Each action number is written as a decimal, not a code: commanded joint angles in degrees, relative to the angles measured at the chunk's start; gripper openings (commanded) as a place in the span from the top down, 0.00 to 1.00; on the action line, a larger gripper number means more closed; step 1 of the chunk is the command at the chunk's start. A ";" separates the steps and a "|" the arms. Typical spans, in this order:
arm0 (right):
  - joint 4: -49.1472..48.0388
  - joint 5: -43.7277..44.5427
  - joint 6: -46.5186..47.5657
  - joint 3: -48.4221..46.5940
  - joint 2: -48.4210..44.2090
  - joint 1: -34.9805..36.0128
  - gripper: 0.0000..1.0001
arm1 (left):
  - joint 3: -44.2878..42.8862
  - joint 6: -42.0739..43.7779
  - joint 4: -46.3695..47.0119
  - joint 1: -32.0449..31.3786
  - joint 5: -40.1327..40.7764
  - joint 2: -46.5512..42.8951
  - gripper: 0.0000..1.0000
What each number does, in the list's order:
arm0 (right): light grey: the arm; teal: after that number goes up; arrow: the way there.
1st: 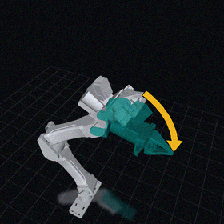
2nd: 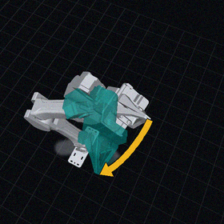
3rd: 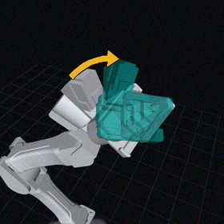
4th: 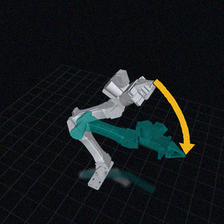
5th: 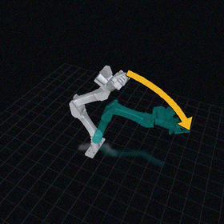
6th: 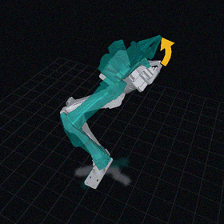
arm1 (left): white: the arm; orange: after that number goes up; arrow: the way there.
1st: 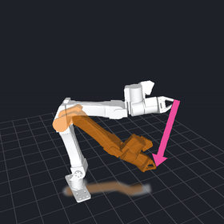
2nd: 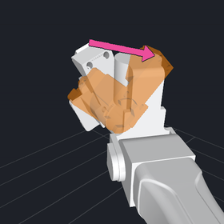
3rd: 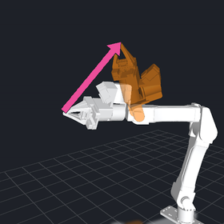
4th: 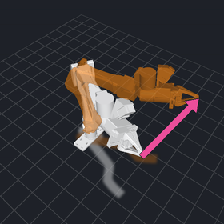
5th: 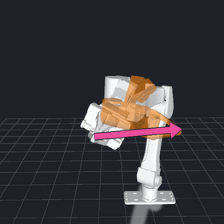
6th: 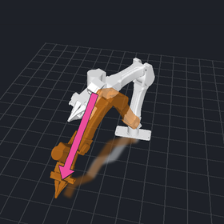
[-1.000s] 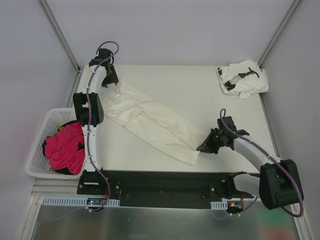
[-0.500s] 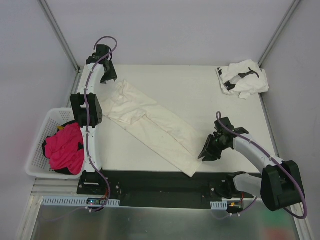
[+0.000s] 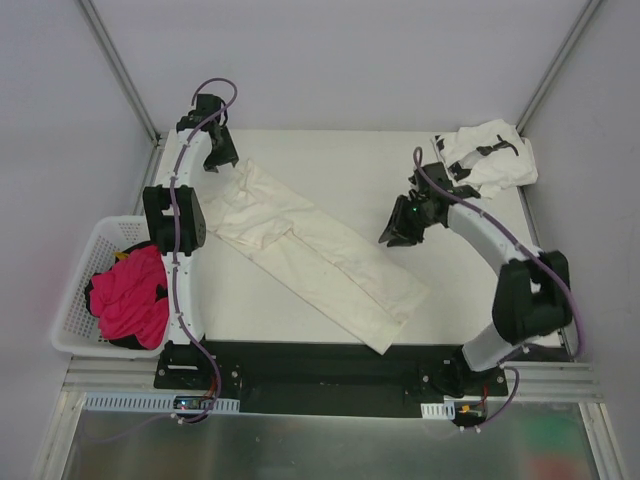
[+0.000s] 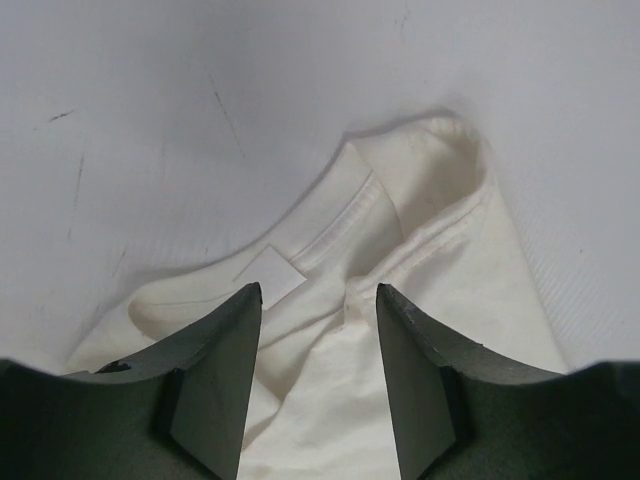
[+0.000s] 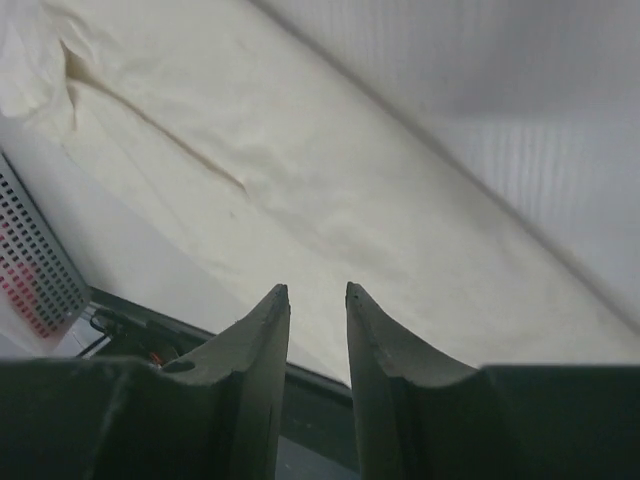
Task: Fold and stack the t-shirts
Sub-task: Rotate the tshirt 90 degrees
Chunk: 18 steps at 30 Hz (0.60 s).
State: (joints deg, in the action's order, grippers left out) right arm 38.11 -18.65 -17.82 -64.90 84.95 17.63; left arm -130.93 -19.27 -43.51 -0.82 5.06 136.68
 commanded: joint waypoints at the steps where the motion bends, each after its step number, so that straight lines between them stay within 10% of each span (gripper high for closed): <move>1: -10.85 -6.73 0.68 -11.60 15.04 0.65 0.68 | 2.26 -2.96 1.84 -1.03 -3.73 -5.11 0.51; 18: -15.34 -16.76 -4.85 -45.93 49.96 0.39 0.66 | 12.19 -8.07 7.38 -1.03 -9.28 -10.65 0.52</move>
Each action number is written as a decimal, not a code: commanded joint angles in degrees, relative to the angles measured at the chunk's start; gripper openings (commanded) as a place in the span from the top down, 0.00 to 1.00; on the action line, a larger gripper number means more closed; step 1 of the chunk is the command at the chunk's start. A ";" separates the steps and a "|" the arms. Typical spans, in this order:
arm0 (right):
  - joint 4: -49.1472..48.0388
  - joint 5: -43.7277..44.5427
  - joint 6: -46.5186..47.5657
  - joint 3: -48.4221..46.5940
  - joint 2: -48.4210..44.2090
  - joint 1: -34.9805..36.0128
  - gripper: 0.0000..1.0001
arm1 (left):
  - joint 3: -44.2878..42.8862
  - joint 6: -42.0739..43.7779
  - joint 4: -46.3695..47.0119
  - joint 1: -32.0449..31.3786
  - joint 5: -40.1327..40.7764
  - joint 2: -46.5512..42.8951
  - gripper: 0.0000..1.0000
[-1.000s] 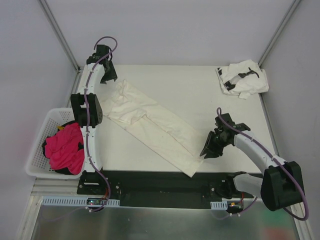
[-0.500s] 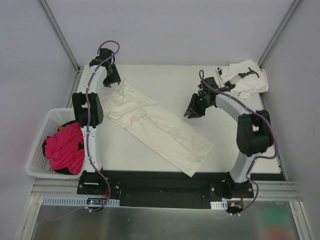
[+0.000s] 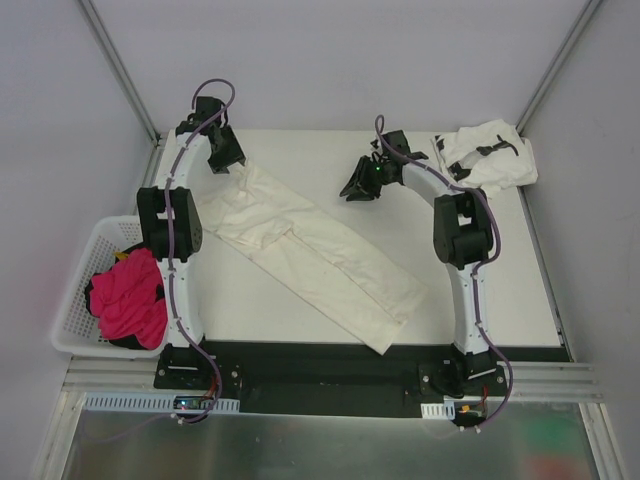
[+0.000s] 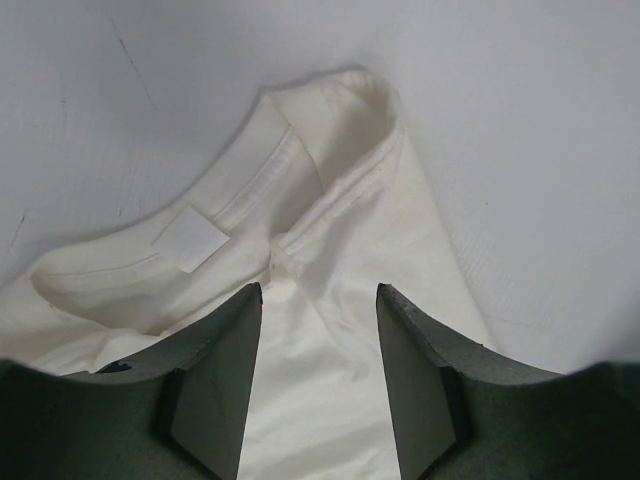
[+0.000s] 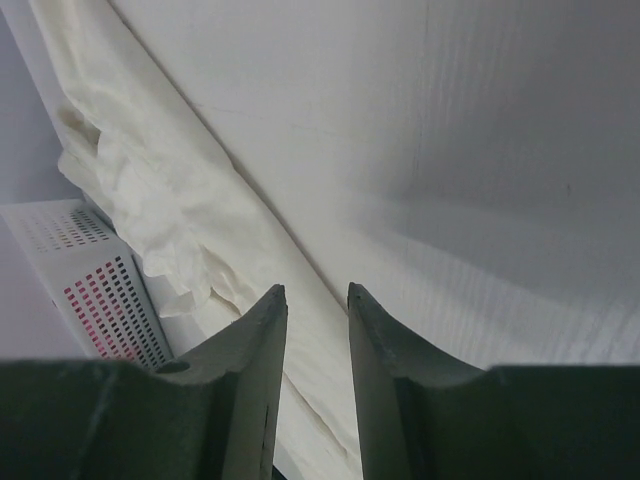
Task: Fold and stack the t-shirts
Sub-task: Rotate the tshirt 90 degrees
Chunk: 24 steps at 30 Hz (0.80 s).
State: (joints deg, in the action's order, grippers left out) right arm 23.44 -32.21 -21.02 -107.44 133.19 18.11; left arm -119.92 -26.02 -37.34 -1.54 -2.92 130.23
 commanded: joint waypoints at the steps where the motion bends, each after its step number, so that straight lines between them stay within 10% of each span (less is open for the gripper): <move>1: -0.85 -3.47 -1.66 -2.96 1.90 -0.09 0.66 | 1.26 -1.31 1.31 -0.30 -1.13 -4.29 0.51; 24: -9.55 -5.94 -5.97 8.56 2.43 6.41 0.65 | -0.05 -0.35 1.31 0.31 -0.33 -2.44 0.51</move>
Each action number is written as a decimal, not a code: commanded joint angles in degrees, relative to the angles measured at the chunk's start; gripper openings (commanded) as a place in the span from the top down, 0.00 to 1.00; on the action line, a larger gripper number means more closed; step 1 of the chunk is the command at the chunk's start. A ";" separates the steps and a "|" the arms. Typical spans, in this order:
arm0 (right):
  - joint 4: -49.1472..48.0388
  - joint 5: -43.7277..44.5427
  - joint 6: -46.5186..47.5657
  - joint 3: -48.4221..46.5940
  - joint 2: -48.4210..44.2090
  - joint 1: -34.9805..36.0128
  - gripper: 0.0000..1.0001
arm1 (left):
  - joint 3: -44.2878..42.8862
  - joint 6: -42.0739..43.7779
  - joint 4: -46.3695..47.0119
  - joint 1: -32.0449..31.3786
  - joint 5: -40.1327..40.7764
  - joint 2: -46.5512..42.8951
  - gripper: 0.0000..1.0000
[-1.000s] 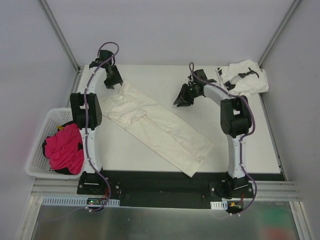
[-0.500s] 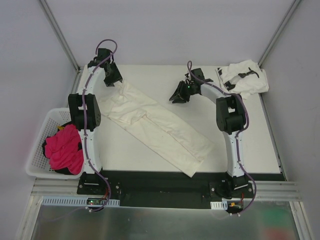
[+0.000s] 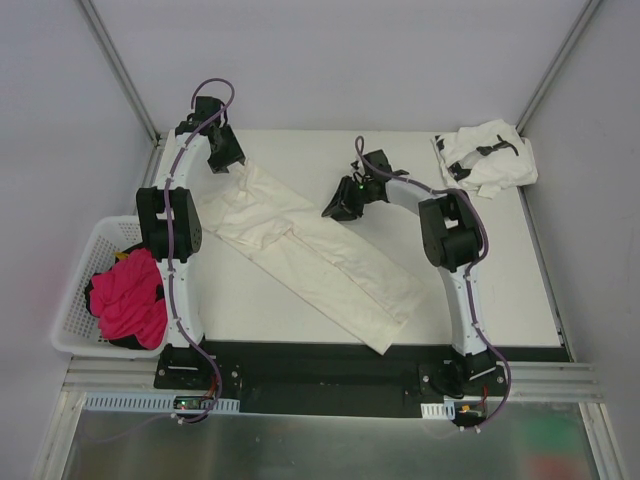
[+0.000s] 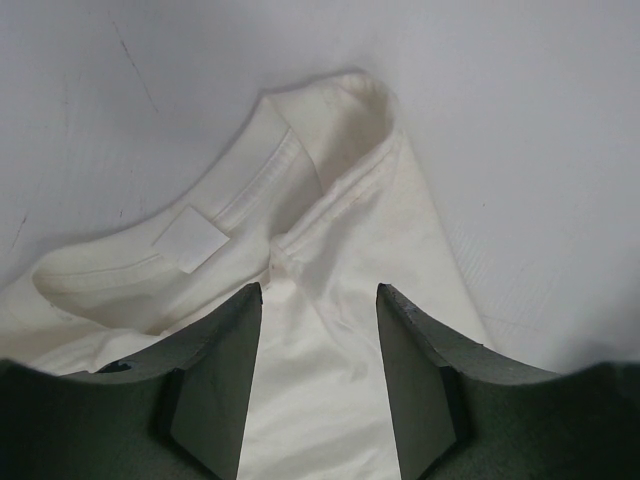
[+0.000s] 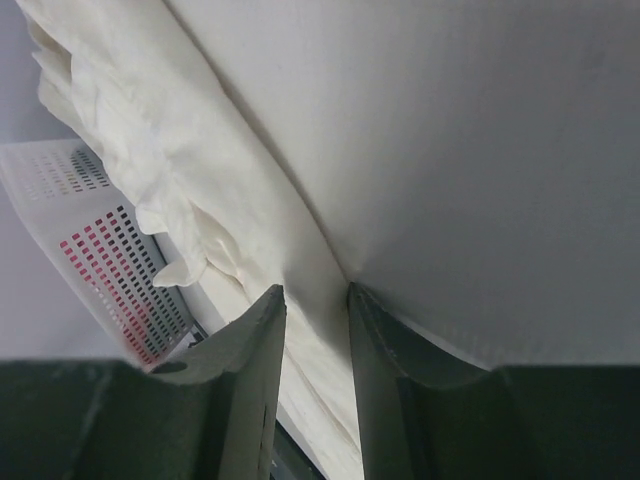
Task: Fold and stack the t-shirts
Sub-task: Rotate the tshirt 90 degrees
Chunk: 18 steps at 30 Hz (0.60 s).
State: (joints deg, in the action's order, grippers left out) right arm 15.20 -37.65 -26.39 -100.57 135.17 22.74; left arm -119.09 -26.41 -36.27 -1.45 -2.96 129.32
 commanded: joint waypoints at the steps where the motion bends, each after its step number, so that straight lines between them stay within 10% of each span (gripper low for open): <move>1: -1.49 -0.58 -0.68 2.05 0.44 2.04 0.65 | -0.88 0.05 0.15 0.22 -0.38 -1.52 0.51; 9: -2.02 -0.58 -1.29 2.14 1.15 2.92 0.67 | -1.06 0.31 0.15 0.31 0.15 -1.35 0.51; 18: -3.24 0.38 -2.26 2.05 1.49 2.48 0.99 | -1.41 0.75 0.24 0.31 0.76 -1.09 0.51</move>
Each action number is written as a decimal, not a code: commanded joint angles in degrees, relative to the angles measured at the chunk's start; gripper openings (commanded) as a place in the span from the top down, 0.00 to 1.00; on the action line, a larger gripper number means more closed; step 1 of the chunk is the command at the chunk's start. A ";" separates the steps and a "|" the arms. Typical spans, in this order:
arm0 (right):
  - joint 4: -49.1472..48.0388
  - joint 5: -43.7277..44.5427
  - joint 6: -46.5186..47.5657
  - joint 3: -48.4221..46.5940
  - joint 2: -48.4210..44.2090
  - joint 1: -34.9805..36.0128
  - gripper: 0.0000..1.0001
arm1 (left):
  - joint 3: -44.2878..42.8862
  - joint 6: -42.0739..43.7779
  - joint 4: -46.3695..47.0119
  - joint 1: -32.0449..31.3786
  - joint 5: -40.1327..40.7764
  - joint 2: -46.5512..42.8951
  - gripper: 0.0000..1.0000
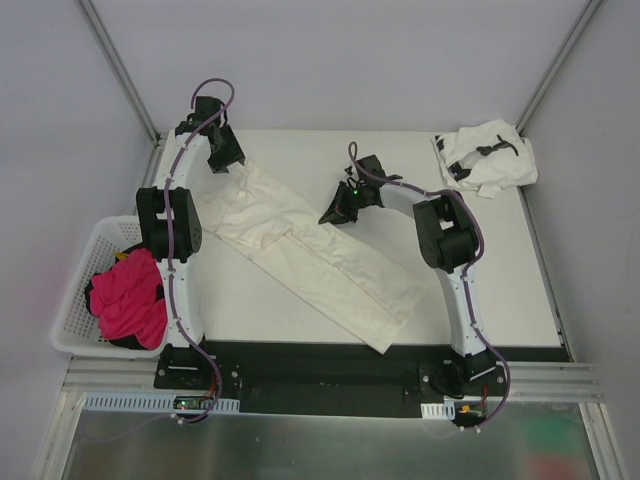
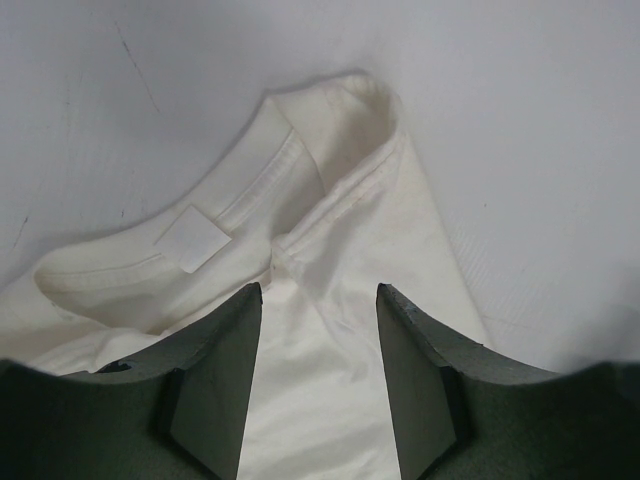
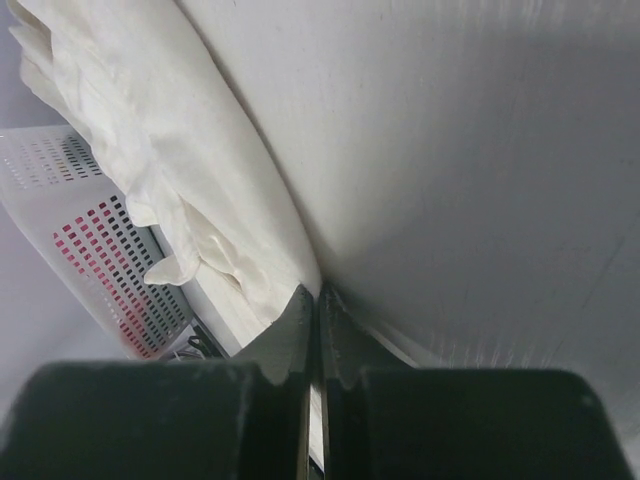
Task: Fold and stack the t-shirts
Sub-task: Rotate the tshirt 90 degrees
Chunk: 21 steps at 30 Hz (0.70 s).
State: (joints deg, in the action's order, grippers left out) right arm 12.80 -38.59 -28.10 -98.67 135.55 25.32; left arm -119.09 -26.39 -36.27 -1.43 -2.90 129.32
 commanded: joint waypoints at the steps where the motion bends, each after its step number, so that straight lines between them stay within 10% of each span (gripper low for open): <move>1: -1.11 1.32 -0.82 0.15 1.21 -0.18 0.99 | -1.32 0.73 0.24 0.20 0.79 -1.17 0.51; 21: -4.36 3.16 -3.02 4.53 -1.86 -15.12 0.99 | -1.23 2.48 0.15 0.20 2.54 -2.67 0.51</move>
State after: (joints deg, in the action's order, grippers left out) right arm 8.62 -39.35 -31.35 -97.03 135.74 14.02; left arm -119.09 -25.89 -36.27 -1.43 -2.31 129.32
